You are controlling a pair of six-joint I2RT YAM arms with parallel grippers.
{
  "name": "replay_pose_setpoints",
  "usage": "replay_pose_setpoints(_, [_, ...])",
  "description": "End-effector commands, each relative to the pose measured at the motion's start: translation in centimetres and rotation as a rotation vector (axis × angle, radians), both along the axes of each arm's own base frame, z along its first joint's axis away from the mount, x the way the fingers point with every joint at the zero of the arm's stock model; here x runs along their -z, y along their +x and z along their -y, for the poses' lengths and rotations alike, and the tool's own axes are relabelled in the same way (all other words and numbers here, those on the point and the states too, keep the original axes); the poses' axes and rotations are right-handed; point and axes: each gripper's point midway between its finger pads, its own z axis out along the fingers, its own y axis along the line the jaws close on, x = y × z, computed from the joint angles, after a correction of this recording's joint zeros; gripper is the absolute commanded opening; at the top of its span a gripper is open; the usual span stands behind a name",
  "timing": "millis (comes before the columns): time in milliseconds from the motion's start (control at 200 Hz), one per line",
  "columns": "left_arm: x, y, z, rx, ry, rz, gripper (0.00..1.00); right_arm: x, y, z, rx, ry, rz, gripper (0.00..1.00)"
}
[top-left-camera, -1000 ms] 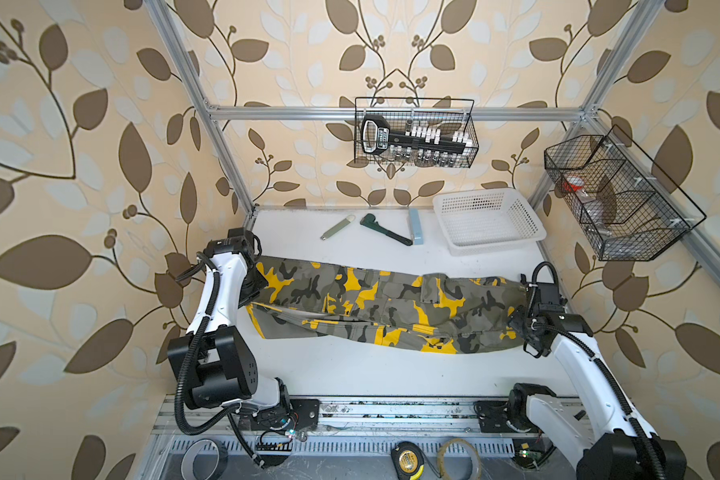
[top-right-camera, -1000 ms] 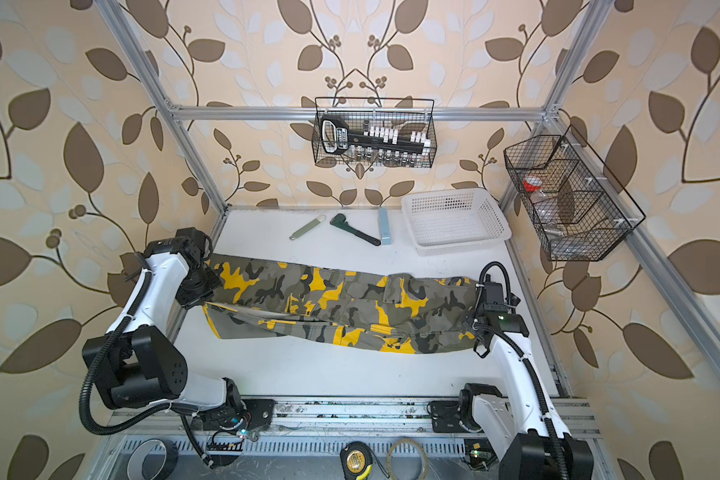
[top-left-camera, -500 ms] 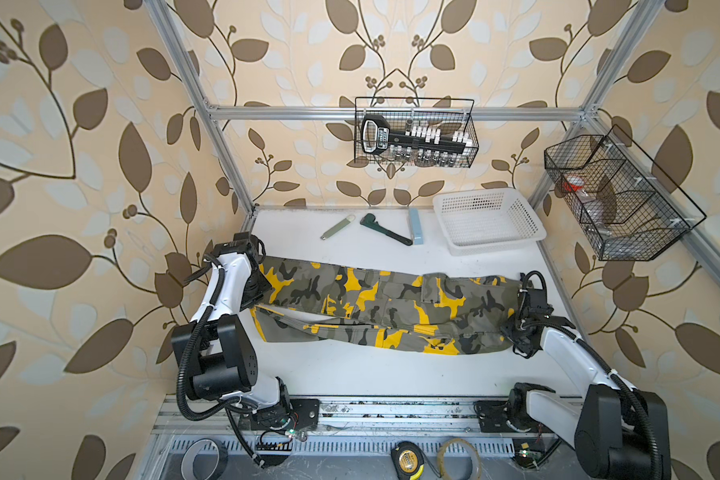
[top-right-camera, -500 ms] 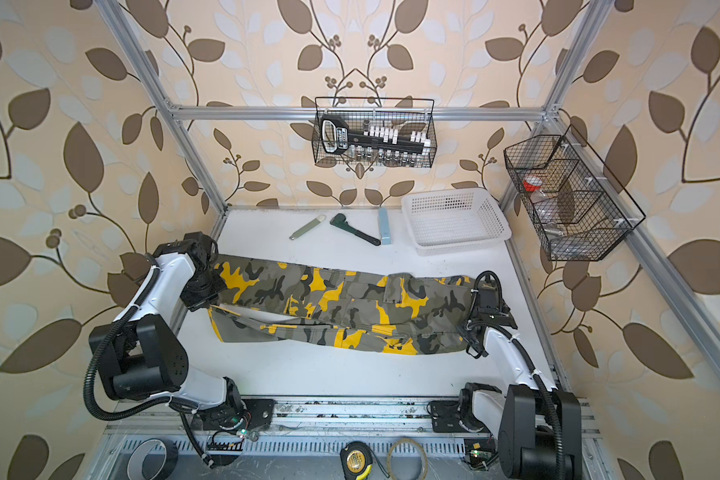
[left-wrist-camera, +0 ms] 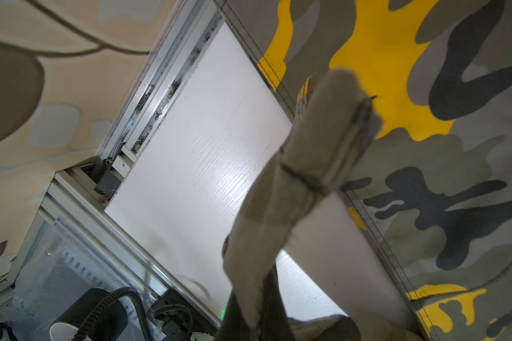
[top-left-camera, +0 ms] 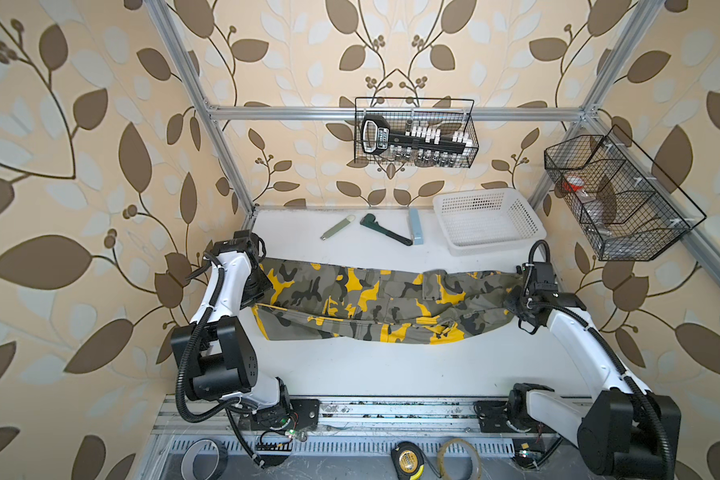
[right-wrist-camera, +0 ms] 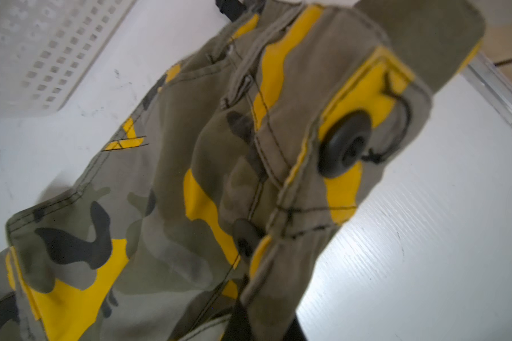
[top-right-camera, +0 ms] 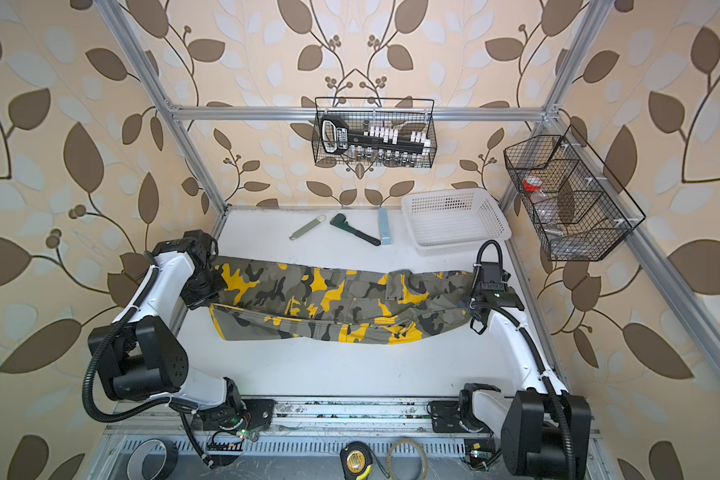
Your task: Fold and stack the trousers
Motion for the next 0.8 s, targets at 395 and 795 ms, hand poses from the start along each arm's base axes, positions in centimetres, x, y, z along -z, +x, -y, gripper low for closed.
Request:
replay_pose_setpoints(395, [-0.1, 3.0, -1.1, 0.07, 0.025, -0.032, 0.03, -1.9, 10.9, -3.9, -0.045, -0.023, 0.01, 0.0])
replay_pose_setpoints(795, [-5.4, 0.7, -0.1, 0.065, 0.053, 0.032, 0.03, -5.5, 5.7, -2.8, -0.144, -0.096, -0.074, 0.0])
